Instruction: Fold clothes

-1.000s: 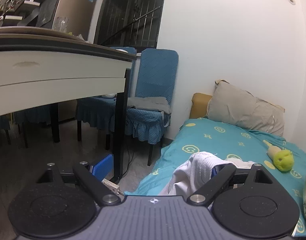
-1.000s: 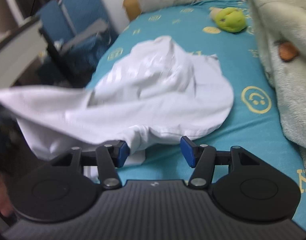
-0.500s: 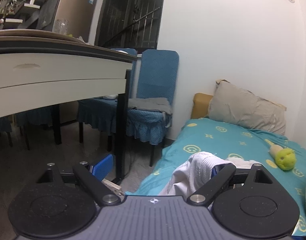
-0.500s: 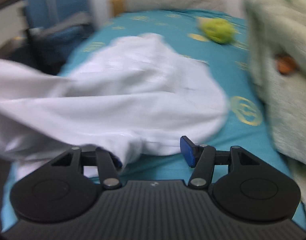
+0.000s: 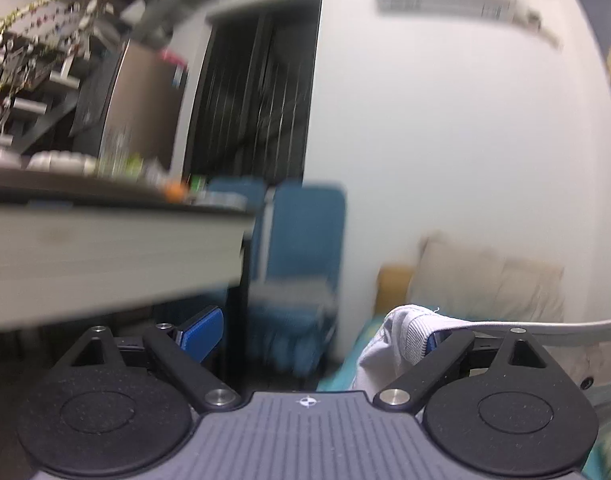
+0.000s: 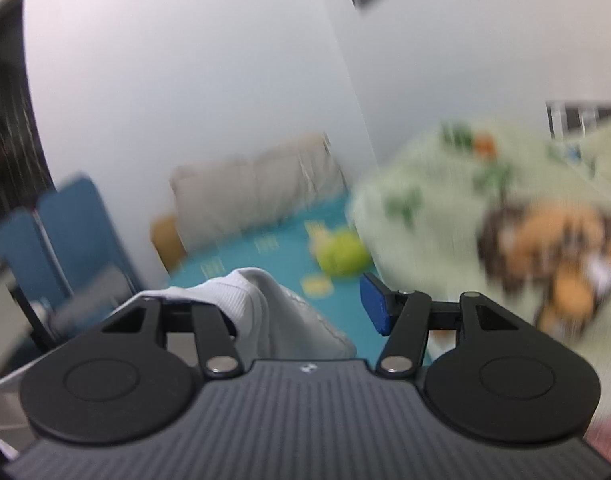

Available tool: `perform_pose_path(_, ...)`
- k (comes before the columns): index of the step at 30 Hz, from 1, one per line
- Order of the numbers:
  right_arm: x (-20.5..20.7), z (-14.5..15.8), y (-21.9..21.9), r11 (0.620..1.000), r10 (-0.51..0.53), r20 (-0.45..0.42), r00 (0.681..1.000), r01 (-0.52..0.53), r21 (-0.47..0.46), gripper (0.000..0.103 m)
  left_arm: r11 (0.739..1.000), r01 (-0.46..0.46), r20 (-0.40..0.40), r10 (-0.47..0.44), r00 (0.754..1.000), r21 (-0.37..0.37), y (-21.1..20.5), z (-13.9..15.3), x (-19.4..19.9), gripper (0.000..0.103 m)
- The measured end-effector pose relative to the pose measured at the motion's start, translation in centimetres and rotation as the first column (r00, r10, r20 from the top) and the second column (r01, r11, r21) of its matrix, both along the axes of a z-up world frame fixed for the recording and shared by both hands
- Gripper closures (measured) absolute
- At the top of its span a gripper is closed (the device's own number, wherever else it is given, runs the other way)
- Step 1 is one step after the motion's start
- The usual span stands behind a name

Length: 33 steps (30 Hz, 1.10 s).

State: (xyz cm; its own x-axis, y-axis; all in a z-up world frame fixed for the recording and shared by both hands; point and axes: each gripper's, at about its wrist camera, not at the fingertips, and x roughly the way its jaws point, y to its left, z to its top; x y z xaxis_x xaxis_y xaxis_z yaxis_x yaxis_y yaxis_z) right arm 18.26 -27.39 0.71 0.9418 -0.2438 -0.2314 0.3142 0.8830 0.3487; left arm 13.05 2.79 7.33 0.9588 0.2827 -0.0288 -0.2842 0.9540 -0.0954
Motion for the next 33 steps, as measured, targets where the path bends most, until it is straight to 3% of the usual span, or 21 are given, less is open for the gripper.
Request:
perform_pose_path(3,-1.7,6.8,-0.2,0.999,0.018,0.105,0.994,-0.015,-0.029,0.045,0.999,0.034,0.09,-0.031,0.995,-0.037,0.5,6.3,-1.2,0.009)
perform_pose_path(7,-5.4,16.0,-0.7,0.999,0.042,0.227,0.973,-0.035,-0.032,0.045,0.999,0.048,0.219,-0.045,0.975,-0.006,0.3,15.0,-4.3,0.007)
perform_pose_path(12,-10.4,25.7,-1.8,0.997,0.07,0.294,0.953,-0.071,-0.009,0.043,0.997,0.07,0.319,-0.078,0.944,0.036,-0.4,25.1,-9.6,0.006)
perform_pose_path(15,-13.3,30.1,-2.0,0.995,0.095,0.323,0.942,-0.095,-0.017,0.043,0.995,0.065,0.347,-0.086,0.934,0.071,-1.2,29.9,-13.0,0.006)
perform_pose_path(18,-15.8,33.3,-1.8,0.991,0.13,0.328,0.936,-0.126,-0.035,0.043,0.994,0.065,0.332,-0.09,0.939,0.086,-2.2,33.9,-15.7,0.006)
perform_pose_path(21,-17.0,35.2,-1.7,0.988,0.151,0.315,0.937,-0.136,-0.071,0.043,0.992,0.076,0.298,-0.103,0.949,0.102,-2.8,36.3,-16.7,0.005)
perform_pose_path(24,-16.6,35.8,-1.6,0.983,0.168,0.278,0.946,-0.141,-0.115,0.043,0.99,0.07,0.254,-0.099,0.962,0.122,-2.5,37.3,-14.9,0.005)
perform_pose_path(28,-13.8,33.9,-1.5,0.978,0.183,0.217,0.959,-0.155,-0.142,0.043,0.99,0.069,0.187,-0.091,0.978,0.126,-1.8,34.2,-8.1,0.005)
perform_pose_path(33,-6.1,29.0,-2.1,0.974,0.186,0.122,0.975,-0.166,-0.152,0.043,0.989,0.068,0.1,-0.081,0.992,0.129,-0.9,30.1,0.5,0.004)
